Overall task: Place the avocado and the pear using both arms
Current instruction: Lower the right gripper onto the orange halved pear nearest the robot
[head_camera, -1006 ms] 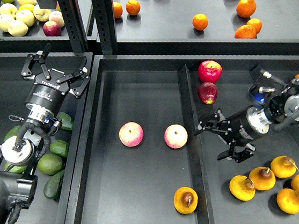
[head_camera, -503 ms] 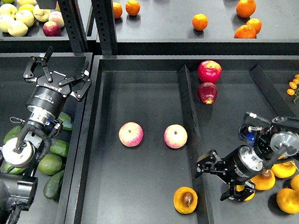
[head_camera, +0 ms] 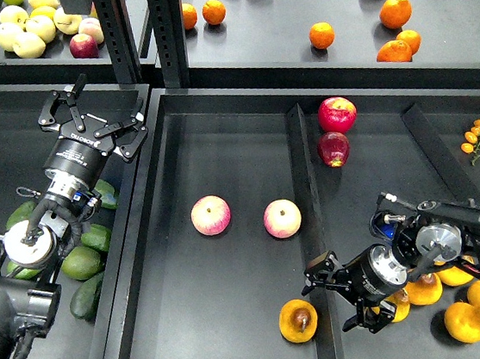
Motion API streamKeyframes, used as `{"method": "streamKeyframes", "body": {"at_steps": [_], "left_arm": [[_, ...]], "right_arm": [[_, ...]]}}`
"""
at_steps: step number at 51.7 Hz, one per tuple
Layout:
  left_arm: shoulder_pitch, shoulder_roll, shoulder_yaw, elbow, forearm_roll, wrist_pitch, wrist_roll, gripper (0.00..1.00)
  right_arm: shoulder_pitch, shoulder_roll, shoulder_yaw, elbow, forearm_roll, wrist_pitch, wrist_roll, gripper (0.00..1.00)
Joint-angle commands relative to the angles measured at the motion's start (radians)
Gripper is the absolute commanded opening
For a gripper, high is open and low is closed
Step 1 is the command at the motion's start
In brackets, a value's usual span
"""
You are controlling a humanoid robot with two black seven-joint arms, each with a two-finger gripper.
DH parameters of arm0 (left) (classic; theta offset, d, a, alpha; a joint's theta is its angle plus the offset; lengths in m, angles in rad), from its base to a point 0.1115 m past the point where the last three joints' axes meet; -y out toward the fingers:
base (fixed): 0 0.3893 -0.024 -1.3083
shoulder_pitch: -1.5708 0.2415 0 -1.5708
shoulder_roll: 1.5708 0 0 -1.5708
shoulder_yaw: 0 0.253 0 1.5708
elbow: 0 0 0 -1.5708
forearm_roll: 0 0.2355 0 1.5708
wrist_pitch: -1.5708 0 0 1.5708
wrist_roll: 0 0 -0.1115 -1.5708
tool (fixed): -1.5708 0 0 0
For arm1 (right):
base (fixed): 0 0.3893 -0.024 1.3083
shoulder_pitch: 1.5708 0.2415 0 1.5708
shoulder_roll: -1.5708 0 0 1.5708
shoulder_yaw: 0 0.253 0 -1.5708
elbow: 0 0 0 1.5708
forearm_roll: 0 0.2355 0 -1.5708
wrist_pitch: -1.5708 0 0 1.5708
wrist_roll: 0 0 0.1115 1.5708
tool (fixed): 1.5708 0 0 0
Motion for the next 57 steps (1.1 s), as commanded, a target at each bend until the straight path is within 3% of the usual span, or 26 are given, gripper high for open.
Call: {"method": "streamKeyframes", "body": {"at_steps": [1, 57], "left_arm": [[0.0, 0.0, 0.001, 0.0, 0.0, 0.0, 0.0, 1.0], [0.0, 0.0, 0.014, 0.003, 0.0, 0.0, 0.0, 1.0]], "right_arm": [[-0.016, 0.017, 0.022, -0.031, 0.0, 0.0, 0.0, 1.0], [-0.085, 0.024, 0.173, -0.047, -0.066, 0.0, 0.0, 1.0]]}}
